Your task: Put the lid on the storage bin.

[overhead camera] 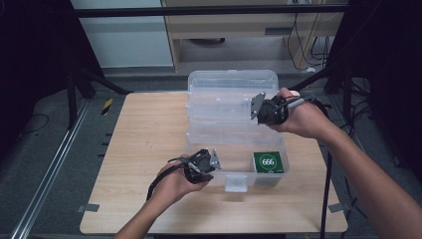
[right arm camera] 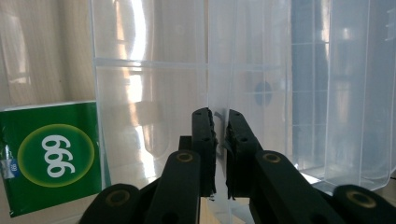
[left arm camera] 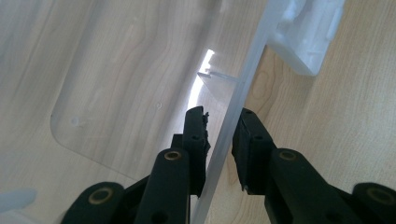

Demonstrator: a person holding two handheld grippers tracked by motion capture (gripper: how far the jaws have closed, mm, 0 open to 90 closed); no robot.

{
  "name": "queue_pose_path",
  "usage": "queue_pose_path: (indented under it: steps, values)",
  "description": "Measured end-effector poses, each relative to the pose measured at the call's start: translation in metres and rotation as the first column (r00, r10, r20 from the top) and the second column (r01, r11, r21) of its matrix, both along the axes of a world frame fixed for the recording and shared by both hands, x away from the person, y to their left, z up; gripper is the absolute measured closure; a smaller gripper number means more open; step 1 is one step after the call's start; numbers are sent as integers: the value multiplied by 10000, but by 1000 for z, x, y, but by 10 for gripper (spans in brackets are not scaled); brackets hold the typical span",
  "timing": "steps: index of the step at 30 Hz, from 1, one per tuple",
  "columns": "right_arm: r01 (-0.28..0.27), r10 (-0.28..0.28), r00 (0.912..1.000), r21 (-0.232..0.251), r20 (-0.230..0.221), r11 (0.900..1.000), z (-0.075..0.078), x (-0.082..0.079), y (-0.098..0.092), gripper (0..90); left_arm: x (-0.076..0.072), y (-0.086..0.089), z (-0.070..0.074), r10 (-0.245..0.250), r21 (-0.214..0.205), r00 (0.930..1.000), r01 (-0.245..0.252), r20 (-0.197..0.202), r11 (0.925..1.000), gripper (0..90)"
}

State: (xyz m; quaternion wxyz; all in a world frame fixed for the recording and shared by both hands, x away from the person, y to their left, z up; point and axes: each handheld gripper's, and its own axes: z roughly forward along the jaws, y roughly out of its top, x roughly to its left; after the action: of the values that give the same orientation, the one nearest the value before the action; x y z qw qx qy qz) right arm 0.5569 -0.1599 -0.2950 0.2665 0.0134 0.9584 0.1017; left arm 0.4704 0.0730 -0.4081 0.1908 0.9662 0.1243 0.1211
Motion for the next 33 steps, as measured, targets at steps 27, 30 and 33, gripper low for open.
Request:
queue_pose_path:
  steps: [27,30,33]
  values:
    - [-399,387,9977,209,550,9990,-7,-52,-4,837,0,-1,-3,47,6,10000,-47,22,10000,725]
    - [-416,404,9978,225,531,9989,-9,-58,-5,835,-1,-1,-4,41,-2,10000,-41,86,10000,721]
    - [-351,338,9984,288,462,9990,-10,-61,-7,833,-2,-1,-5,45,8,9999,-45,139,10000,718]
